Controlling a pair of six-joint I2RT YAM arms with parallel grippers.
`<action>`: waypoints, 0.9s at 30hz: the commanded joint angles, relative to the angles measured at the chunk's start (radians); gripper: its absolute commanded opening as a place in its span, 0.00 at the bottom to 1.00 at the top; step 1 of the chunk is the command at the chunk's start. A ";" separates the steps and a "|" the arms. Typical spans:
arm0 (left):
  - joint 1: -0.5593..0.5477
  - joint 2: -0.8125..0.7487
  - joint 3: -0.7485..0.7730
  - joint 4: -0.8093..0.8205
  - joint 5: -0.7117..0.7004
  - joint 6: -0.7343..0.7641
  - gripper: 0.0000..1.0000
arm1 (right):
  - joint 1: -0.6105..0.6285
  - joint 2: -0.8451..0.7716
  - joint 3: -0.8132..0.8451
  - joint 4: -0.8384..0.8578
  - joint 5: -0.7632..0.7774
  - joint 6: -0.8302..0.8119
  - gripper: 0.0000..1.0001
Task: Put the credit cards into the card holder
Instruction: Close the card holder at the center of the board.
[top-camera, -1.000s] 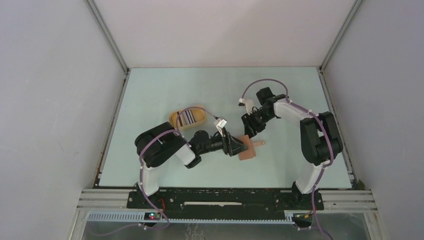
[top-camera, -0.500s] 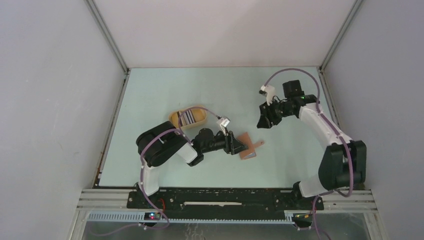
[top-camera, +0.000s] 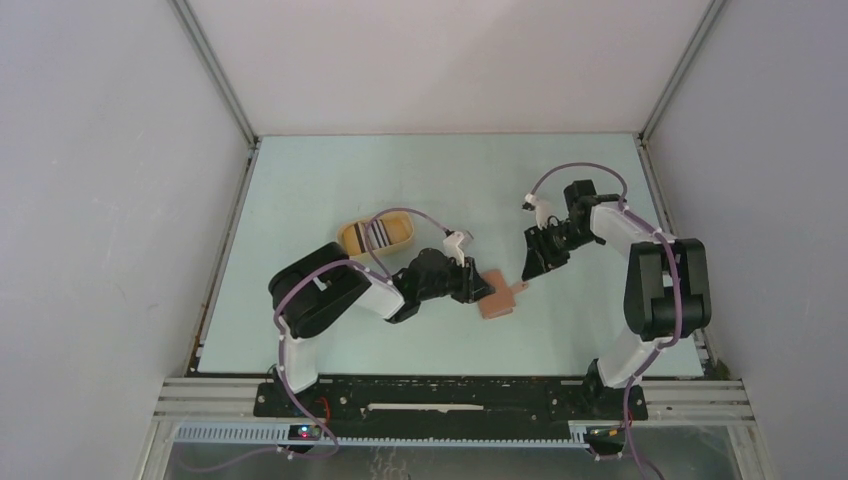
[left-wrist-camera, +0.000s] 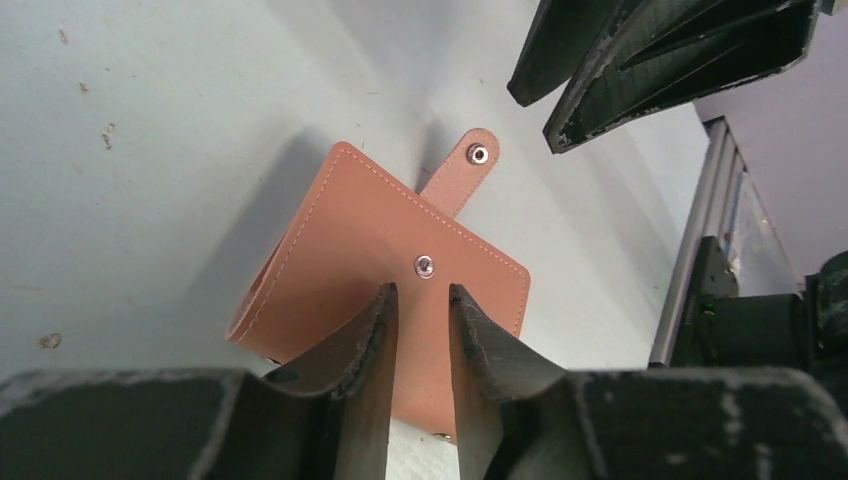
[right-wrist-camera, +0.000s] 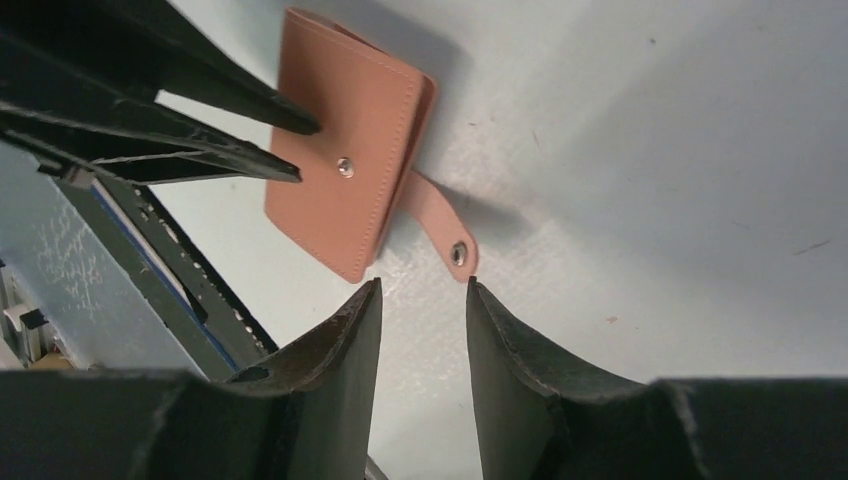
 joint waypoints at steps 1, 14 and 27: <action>-0.021 -0.039 0.036 -0.146 -0.080 0.075 0.29 | -0.020 0.023 0.014 0.017 0.073 0.039 0.45; -0.027 -0.039 0.037 -0.152 -0.077 0.081 0.23 | -0.063 0.169 0.069 -0.066 -0.062 0.037 0.41; -0.030 -0.038 0.038 -0.151 -0.074 0.084 0.23 | -0.117 0.254 0.109 -0.136 -0.184 0.014 0.31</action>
